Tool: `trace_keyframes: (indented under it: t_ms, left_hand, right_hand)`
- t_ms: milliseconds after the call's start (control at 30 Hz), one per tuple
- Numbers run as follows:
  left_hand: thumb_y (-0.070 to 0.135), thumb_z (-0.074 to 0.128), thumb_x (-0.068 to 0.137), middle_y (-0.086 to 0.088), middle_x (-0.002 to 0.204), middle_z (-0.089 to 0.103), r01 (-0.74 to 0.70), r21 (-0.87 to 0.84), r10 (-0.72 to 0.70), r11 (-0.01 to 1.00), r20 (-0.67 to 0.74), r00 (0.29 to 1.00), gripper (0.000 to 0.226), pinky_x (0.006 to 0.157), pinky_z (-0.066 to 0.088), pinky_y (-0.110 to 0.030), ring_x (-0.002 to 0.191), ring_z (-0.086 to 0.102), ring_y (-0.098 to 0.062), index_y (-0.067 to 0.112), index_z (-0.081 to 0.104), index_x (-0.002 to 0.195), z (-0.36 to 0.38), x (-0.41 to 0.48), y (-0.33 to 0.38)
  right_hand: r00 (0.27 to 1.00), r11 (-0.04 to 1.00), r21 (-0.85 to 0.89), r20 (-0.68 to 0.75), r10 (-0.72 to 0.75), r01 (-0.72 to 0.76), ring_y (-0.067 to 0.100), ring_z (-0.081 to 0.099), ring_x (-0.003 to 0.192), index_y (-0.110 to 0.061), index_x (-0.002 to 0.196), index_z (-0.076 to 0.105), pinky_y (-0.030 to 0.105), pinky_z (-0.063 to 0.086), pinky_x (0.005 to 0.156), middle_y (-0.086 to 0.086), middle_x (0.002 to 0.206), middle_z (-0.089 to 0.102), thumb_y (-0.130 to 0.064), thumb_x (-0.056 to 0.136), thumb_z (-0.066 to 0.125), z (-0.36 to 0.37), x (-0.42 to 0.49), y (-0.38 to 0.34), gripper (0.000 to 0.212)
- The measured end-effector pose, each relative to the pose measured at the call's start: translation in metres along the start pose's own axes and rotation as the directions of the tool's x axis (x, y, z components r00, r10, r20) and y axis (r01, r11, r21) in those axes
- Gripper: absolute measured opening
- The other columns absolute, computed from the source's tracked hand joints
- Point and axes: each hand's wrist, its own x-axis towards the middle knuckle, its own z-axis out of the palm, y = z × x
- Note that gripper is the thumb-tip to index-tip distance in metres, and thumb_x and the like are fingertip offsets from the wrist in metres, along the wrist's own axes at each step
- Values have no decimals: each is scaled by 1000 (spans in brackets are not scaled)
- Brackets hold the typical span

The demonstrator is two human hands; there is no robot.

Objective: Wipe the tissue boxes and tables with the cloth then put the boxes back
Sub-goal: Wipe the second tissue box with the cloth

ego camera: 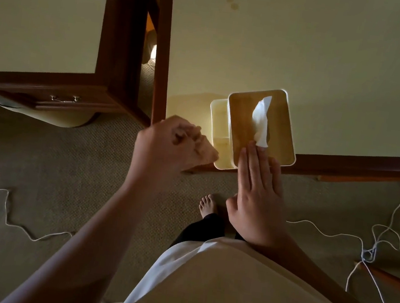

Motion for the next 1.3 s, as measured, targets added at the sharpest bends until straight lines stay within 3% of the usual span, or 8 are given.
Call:
trace_keyframes:
  t_ms: [200, 367, 533, 800, 933, 1100, 1200, 1300]
  left_hand:
    - [16, 80, 91, 12, 105, 78, 18, -469, -26, 883, -10, 1000, 19, 75, 61, -24, 98, 74, -3, 18, 70, 107, 17, -2, 9]
    - [39, 67, 100, 3, 120, 63, -291, 267, 298, 919, 12, 954, 17, 88, 54, -40, 111, 58, -20, 30, 76, 112, 60, -7, -10]
    - [47, 53, 103, -3, 142, 46, -255, 563, 94, 786, 299, 950, 28, 107, 39, -60, 135, 40, -28, 38, 66, 126, 62, -3, -7]
    - [36, 58, 99, 2, 102, 57, -254, 368, 94, 894, 402, 911, 21, 74, 56, -36, 95, 64, -21, 26, 71, 113, 48, 17, 10]
    - [26, 72, 92, 6, 96, 63, -164, 151, 111, 975, 306, 945, 51, 70, 56, -34, 84, 64, -14, 23, 59, 141, 30, 9, -4]
    - [12, 74, 93, 6, 85, 71, -287, -7, 286, 958, 97, 953, 11, 67, 58, -37, 76, 67, -10, 14, 71, 104, 47, 5, -4]
    - [25, 70, 97, 5, 104, 67, -385, 230, 368, 894, 112, 923, 11, 82, 56, -39, 94, 62, -13, 22, 74, 106, 58, 6, -5]
    - [52, 53, 101, -1, 125, 52, -254, 564, 94, 786, 297, 950, 29, 100, 39, -51, 119, 48, -23, 39, 74, 114, 57, 6, -1]
  right_hand:
    - [999, 1000, 1, -46, 2, -2, 34, 15, 159, 1, 162, 22, 55, 19, 127, 19, 171, 16, -30, 80, 59, 2, 1, -2, 95]
    - [997, 999, 40, -81, -3, 6, 35, 18, 158, 1, 161, 23, 57, 22, 126, 20, 170, 18, -26, 82, 57, 1, 1, -2, 91]
    - [998, 999, 36, -70, 9, -6, 34, 18, 158, 0, 162, 21, 56, 21, 126, 19, 171, 17, -26, 81, 58, 2, 1, -3, 93]
    - [1000, 1000, -5, -14, 8, -8, 34, 15, 159, 0, 162, 19, 55, 18, 127, 19, 171, 14, -35, 85, 53, -1, 2, -2, 91]
    - [1000, 1000, 1, -20, 8, -8, 34, 15, 159, 0, 162, 20, 54, 17, 128, 19, 171, 15, -34, 84, 57, 2, 1, -1, 93]
    - [999, 1000, 22, -42, 9, -8, 34, 15, 159, 0, 162, 21, 56, 20, 126, 19, 171, 16, -31, 83, 60, 3, 1, -1, 93]
    - [999, 1000, 26, -42, 3, -2, 34, 15, 159, 0, 162, 21, 56, 21, 126, 19, 171, 15, -30, 84, 61, 2, 0, 0, 93]
    - [999, 1000, 21, -42, -9, 10, 34, 16, 159, 1, 162, 21, 56, 21, 126, 19, 171, 16, -32, 85, 58, 2, 0, 1, 92]
